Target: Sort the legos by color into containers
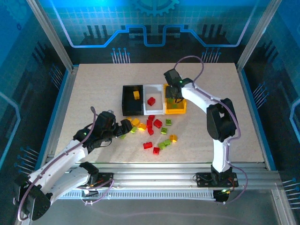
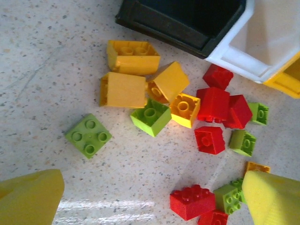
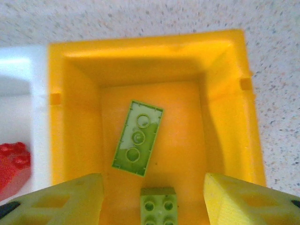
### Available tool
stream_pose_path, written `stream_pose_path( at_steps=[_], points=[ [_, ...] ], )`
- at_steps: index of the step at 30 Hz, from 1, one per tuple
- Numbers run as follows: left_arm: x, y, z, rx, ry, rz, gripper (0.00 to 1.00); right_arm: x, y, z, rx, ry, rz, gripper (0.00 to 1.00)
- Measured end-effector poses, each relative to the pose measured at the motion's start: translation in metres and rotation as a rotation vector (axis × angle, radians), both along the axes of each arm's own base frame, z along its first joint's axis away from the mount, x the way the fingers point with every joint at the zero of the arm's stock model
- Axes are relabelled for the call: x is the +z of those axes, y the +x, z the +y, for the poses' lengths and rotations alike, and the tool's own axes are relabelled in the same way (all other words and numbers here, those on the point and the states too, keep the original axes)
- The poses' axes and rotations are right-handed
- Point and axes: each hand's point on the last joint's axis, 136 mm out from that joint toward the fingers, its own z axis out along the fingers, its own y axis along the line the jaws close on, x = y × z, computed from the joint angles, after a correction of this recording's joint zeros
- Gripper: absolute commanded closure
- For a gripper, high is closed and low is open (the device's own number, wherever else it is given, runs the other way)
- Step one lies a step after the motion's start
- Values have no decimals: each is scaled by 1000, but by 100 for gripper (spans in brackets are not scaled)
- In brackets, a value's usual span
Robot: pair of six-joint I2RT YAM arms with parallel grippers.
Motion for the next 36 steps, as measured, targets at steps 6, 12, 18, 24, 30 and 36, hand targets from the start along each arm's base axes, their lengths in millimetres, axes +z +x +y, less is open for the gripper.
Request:
stream_pose_path(
  at_steps=[6,12,18,24,30,36],
  points=[
    [-27,1,7,0,103,93,22,45,-38,17,69,69,-97,40],
    [-67,1,13,-14,244,211,24,25,-70,22,101,100,-62,41],
    [-91,8,12,-11,288,254,25,6,-87,13,94,89,-16,41],
    [-104,20,11,8,294,264,33,26,-85,14,95,121,-69,41],
    [-110,23,16,30,303,276,46,33,-87,13,95,135,-95,41],
    [-110,21,19,36,309,279,60,31,-88,12,95,132,-90,41]
  ],
)
